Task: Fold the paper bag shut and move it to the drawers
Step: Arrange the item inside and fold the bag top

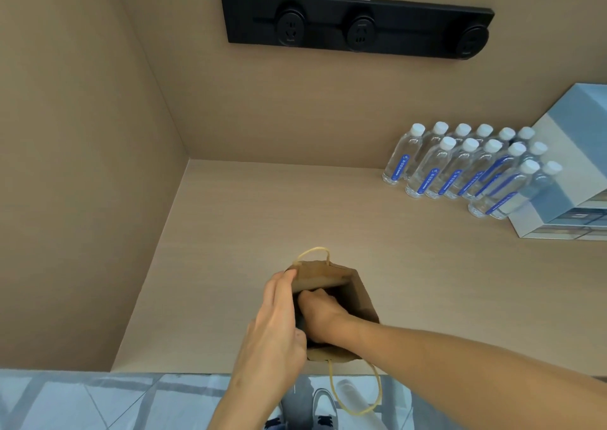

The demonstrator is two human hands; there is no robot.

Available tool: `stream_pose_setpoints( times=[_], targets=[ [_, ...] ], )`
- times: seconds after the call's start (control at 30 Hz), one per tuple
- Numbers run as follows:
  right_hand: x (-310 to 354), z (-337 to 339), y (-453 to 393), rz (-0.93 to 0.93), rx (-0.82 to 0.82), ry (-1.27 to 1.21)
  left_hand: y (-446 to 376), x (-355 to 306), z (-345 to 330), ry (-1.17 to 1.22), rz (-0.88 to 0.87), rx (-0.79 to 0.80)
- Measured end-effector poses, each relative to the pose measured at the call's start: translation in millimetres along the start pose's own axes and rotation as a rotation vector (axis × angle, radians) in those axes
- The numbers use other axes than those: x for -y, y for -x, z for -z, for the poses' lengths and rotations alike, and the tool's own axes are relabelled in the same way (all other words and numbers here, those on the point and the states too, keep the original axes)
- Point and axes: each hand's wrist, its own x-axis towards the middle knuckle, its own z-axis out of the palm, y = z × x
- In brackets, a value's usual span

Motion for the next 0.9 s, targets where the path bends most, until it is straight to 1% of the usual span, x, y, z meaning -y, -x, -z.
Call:
stream_pose_setpoints(
  times=[0.1,0.23,0.4,0.53,0.7,0.8,0.9],
  targets=[
    [8,3,-3,0.057,0.036,-0.009,-1,0,0,0.012,-0.01,0.0],
    [16,12,3,0.131,0.149,-0.021,-3,2,2,0.012,0.007,-0.003],
    [23,48,25,0.157,0.253,0.054,-6,4,3,-0.006,0.009,-0.001],
    [25,79,37,0.139,0.28,0.286,-10,8,4,-0.024,0.017,0.002],
    [33,107,46,0.175,0.254,0.683,-13,9,6,-0.023,0.013,-0.001],
    [36,101,42,0.181,0.357,0.907,-15,11,5,-0.029,0.021,0.003],
    [34,83,28,0.187,0.413,0.988,-17,12,4,-0.025,0.013,0.02]
  ],
)
